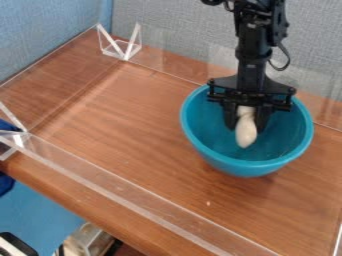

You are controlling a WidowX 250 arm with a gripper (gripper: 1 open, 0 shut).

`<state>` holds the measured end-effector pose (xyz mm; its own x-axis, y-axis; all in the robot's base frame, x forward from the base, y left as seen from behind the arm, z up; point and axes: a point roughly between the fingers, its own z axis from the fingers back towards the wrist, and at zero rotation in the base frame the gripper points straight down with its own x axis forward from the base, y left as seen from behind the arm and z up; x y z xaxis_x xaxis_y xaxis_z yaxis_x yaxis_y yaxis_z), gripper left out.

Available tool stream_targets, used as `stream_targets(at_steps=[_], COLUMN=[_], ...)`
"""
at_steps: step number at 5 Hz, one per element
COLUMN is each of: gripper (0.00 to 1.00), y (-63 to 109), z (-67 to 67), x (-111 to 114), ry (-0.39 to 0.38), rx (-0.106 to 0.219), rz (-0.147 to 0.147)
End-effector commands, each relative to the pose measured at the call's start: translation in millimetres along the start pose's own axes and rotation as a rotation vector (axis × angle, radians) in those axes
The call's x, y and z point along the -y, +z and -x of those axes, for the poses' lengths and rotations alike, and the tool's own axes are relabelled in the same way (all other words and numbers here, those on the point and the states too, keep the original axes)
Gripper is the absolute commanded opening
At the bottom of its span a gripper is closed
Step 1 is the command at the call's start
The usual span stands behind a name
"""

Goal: Put the mushroom in the blue bowl

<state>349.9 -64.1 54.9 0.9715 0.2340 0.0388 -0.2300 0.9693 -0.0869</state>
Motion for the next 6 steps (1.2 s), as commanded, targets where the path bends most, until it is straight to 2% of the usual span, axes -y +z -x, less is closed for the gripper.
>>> stream_targets(at_steps=[1, 2, 3, 4, 5, 6], gripper=[0.00, 0.00, 1.00, 1.00, 1.00, 1.00], y=[18.0, 20.0, 16.1, 24.4, 41.4, 69.4], z=[-12.2, -13.0, -13.5, -11.8, -11.0, -9.7], x=[0, -1, 0, 1, 3, 5], ry=[0.005, -0.001, 0.003, 0.006, 0.013, 0.018], rx=[0.053, 0.055, 0.048, 0.059, 0.088, 0.135], rz=[0.023, 0.025, 0.018, 0.016, 0.023, 0.036])
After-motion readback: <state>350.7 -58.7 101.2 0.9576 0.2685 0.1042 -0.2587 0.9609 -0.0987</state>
